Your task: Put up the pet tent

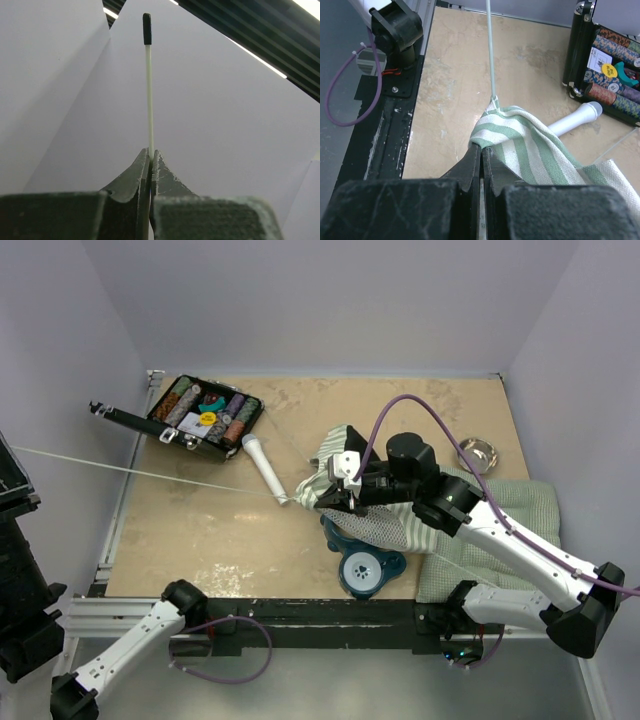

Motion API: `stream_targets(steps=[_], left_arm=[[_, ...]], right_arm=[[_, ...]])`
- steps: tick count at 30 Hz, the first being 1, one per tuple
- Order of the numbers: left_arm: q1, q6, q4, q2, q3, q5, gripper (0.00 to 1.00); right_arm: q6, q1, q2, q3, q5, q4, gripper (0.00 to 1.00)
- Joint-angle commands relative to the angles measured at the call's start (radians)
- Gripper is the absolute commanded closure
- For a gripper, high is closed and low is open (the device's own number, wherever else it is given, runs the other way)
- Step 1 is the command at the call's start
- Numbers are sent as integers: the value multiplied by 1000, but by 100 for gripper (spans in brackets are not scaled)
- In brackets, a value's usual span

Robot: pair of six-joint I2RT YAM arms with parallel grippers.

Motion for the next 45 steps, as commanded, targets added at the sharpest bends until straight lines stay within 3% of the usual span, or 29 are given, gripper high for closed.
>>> stream_targets(steps=[1,6,10,13,15,16,17,20,24,30,34,45], left_arm=[[-16,83,24,17,16,98,100],[-28,155,-80,6,48,305,100],[-32,218,-389,29,141,592,100],[-31,267,-623,83,235,730,100],[-32,302,-769,134,298,776,100],[-32,322,-812,147,316,804,100],[-32,336,-861,160,335,816,100],[-32,373,-968,200,373,842,100],[-32,402,-1044,229,361,875,100],[-32,419,-1162,319,407,913,100],[-34,407,-1185,347,412,907,100],[-31,405,-1173,361,422,886,100]], right_arm=[[-14,4,-25,17,6,13,100],[-22,7,-24,12,2,12,100],[-25,5,-15,29,0,7,100],[-27,5,-13,37,3,-5,100],[-33,7,-15,42,0,-16,85],[-39,7,-13,46,-3,-30,70],[-43,7,-18,52,-4,-42,56],[-68,8,-33,74,-9,-88,34],[-13,5,-56,117,66,-111,18],[-53,-31,-74,178,268,-181,5],[-91,-96,-74,143,265,-203,1],[-253,-102,-1,22,164,-225,2]])
